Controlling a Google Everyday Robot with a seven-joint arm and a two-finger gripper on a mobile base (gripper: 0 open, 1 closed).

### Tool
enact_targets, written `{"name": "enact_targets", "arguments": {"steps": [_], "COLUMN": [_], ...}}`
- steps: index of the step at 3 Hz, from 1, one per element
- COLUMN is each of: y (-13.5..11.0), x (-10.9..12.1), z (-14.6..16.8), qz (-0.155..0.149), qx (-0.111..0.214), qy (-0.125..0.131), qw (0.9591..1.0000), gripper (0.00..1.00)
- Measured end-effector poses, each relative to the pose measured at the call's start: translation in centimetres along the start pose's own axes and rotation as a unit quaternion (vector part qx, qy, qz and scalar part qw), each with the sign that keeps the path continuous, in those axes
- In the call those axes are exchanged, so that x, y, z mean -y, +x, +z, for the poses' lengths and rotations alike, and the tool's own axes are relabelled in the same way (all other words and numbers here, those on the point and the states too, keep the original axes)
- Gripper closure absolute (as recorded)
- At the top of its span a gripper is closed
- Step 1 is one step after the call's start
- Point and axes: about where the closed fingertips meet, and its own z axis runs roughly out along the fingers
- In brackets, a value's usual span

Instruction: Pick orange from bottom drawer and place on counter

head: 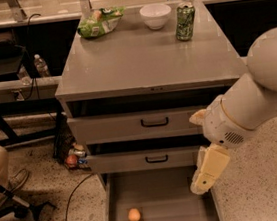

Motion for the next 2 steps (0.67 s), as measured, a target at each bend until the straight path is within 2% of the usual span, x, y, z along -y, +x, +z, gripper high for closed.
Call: {"name": "enact_targets", "arguments": {"steps": [1, 2], "y": [3.7, 6.4], "x": [0.5, 1.1], "z": [6.3, 11.7], "qz": [0.033, 0.075], "qx": [0.028, 0.068], "qy": [-0.007, -0.009], "qw": [0.9990, 0.9948], "gripper": [0.00, 0.00]}}
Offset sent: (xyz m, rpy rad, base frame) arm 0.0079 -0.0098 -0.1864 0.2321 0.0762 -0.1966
